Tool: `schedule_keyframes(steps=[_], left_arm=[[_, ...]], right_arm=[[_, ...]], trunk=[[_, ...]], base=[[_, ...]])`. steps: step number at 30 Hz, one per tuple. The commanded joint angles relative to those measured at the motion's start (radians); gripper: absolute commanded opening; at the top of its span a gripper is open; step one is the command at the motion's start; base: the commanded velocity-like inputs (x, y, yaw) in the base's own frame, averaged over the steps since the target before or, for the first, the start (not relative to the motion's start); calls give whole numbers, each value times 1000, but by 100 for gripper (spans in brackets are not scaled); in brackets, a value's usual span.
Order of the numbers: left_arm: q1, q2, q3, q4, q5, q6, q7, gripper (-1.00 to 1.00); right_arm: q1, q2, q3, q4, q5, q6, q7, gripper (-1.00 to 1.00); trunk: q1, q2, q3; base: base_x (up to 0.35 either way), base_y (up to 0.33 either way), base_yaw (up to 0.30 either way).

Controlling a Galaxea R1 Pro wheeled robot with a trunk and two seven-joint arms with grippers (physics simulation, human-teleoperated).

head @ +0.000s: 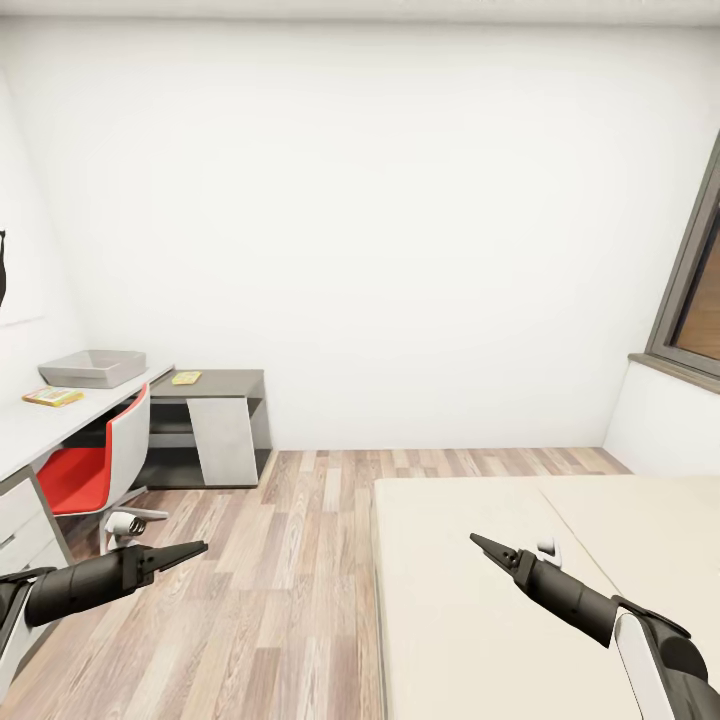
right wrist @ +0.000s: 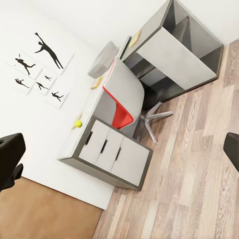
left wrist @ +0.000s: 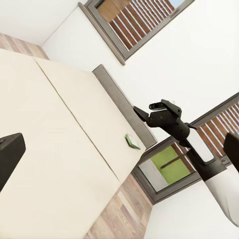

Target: Put all the toys in the child's room - the three board games (two on the bed and one on the table), the two jigsaw puzzles on the table, and the tennis ball on the table - inside the toy box on the table in the child's room.

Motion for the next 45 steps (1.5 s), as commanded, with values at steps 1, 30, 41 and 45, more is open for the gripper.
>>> schedule_keyframes(steps=[1, 30, 41, 45], left_arm=[[0, 0, 0, 0, -1, 11, -4, 100], [0, 0, -1, 0, -1, 11, -4, 100], [0, 0, -1, 0, -1, 11, -4, 100], [0, 0, -1, 0, -2, 11, -4, 100]], right_arm=[[0, 0, -1, 0, -1, 5, 2, 100], [0, 0, -1, 0, -2, 5, 2, 100], [0, 0, -2, 0, -1, 5, 2, 100], [0, 0, -2, 0, -1, 5, 2, 100]], trunk=[[0, -1, 0], [0, -1, 0], [0, -1, 0], [0, -1, 0]], base=[[0, 0, 0], [0, -7, 0], [0, -237, 0], [0, -287, 0]])
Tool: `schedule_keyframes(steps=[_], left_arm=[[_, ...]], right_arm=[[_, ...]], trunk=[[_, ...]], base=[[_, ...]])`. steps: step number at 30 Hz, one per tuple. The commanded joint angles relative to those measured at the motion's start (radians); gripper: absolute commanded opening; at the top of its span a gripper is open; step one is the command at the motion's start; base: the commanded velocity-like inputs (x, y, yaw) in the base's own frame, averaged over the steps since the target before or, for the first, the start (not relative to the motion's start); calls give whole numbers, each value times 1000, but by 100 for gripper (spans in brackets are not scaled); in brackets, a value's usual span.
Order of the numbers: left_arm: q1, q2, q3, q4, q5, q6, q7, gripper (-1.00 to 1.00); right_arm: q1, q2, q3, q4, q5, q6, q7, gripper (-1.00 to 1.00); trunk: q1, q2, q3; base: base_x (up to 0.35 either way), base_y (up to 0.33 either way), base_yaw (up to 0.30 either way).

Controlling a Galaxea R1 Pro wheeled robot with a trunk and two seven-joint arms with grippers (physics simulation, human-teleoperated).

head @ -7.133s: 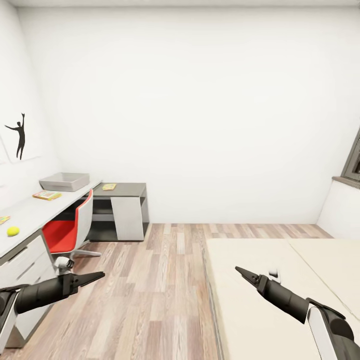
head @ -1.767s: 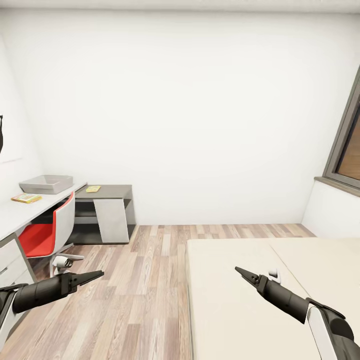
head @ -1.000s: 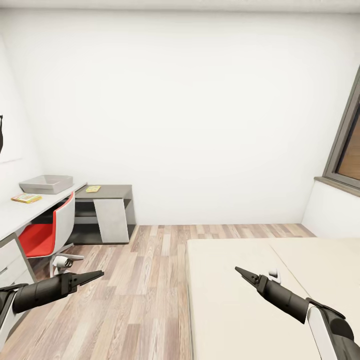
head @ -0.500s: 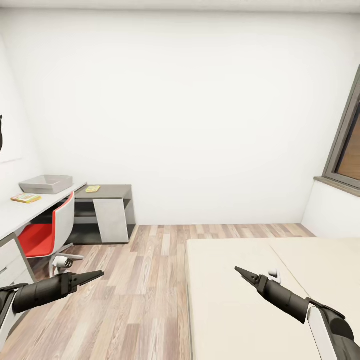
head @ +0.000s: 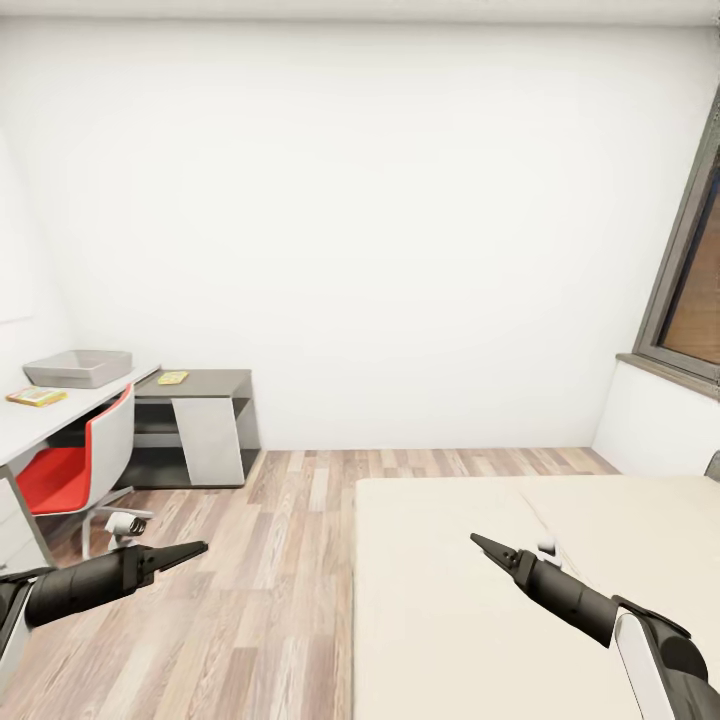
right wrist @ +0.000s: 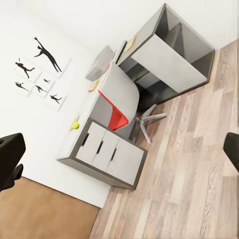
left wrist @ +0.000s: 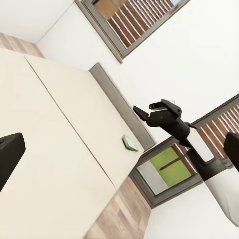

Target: Put all the toys in the child's room - the three board games (two on the bed and one on the table), the two jigsaw puzzles on the table, and the tennis ball on the table - inside the toy box on the table in the child's room.

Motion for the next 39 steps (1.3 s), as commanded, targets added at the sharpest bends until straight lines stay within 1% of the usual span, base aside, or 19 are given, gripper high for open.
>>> schedule_keyframes(steps=[1, 39], left_arm=[[0, 0, 0, 0, -1, 11, -4, 100], [0, 0, 0, 0, -2, 11, -4, 100]], right_arm=[[0, 0, -1, 0, -2, 5, 2, 100], [0, 0, -3, 0, -5, 5, 2, 100]], trunk=[[0, -1, 0], [0, -1, 0]], base=[[0, -289, 0], [0, -291, 0]])
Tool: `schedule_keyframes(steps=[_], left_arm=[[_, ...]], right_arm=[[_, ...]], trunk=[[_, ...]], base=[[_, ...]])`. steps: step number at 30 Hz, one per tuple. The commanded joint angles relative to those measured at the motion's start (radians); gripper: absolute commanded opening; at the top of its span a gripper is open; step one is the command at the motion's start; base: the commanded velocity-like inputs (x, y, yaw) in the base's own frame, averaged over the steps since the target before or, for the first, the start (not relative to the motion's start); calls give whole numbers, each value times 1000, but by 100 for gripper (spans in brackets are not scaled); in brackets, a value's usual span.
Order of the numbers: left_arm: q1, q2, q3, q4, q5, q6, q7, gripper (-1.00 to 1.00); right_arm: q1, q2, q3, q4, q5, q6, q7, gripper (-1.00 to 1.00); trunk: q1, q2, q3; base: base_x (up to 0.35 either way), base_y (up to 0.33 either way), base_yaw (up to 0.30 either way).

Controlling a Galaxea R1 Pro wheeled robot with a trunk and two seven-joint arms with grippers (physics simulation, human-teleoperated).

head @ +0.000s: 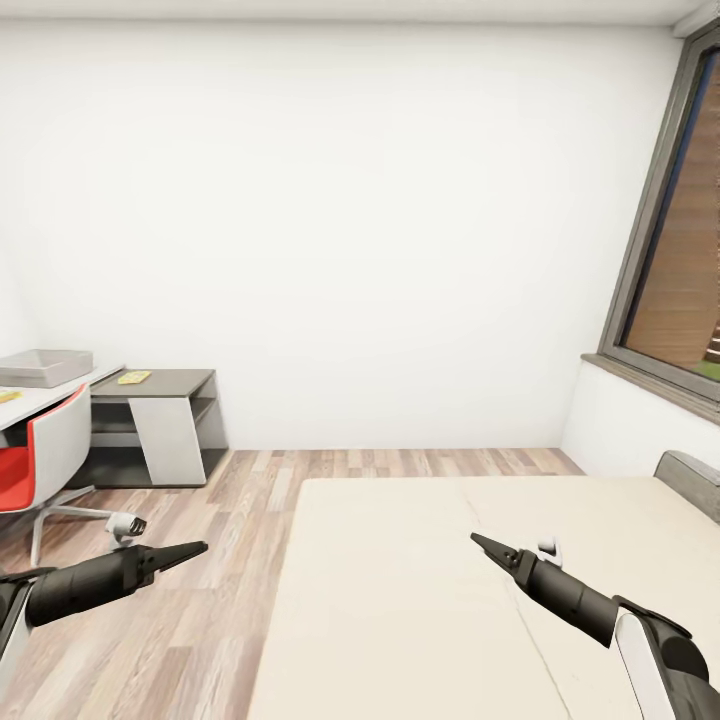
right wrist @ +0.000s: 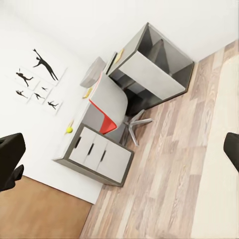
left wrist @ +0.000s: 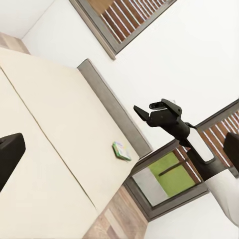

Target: Put all the toys in the child's room - the three board games (two on the bed and one on the table), the two jigsaw puzzles on the table, and the tennis ball on the table - inside the toy box on the table in the child's room.

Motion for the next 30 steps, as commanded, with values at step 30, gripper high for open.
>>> schedule_keyframes(steps=[30], left_arm=[[0, 0, 0, 0, -1, 11, -4, 100]], right_arm=[[0, 0, -1, 1, -1, 5, 2, 100]], trunk=[[0, -1, 0]], base=[[0, -291, 0]])
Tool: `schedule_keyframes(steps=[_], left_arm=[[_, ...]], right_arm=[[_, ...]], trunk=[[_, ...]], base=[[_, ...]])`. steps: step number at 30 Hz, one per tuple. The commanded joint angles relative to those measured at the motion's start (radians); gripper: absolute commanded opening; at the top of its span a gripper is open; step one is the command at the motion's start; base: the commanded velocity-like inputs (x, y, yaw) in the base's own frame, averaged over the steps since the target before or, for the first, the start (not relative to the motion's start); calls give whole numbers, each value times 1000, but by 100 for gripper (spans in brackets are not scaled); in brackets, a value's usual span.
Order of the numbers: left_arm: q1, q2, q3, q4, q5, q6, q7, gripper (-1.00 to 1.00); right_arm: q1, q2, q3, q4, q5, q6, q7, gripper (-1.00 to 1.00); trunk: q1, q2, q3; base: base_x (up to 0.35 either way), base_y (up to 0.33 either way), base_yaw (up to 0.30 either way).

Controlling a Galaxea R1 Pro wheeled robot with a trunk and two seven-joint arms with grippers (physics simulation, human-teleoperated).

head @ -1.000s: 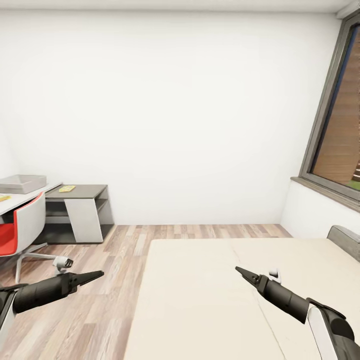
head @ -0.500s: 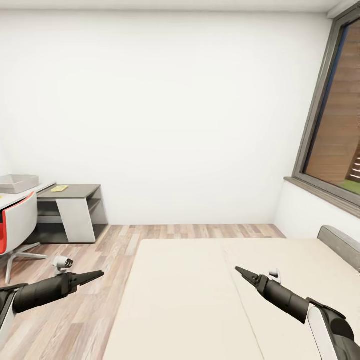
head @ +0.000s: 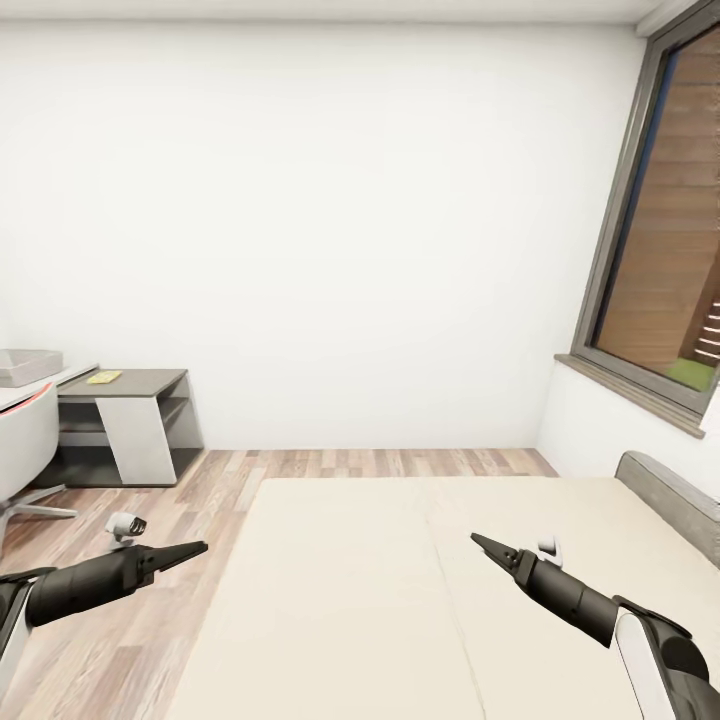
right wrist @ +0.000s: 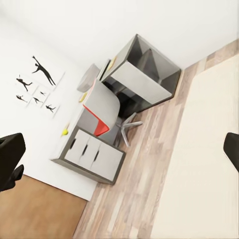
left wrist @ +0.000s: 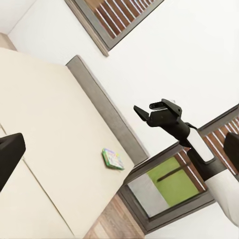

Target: Put all the toys in the child's room - the three board games (two on the bed and one on the table), the two jigsaw puzzles on the table, and the tennis ball on the table - inside the toy box on the table in the child's room.

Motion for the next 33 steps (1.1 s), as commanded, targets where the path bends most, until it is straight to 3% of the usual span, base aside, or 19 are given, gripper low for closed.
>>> schedule_keyframes(steps=[1, 33], left_arm=[[0, 0, 0, 0, -1, 11, -4, 100], [0, 2, 2, 0, -1, 11, -4, 100]], right_arm=[[0, 0, -1, 1, -2, 5, 2, 100], [0, -1, -1, 0, -2, 6, 4, 100]], trunk=[[0, -1, 0], [0, -1, 0]], base=[[0, -291, 0], [0, -291, 0]])
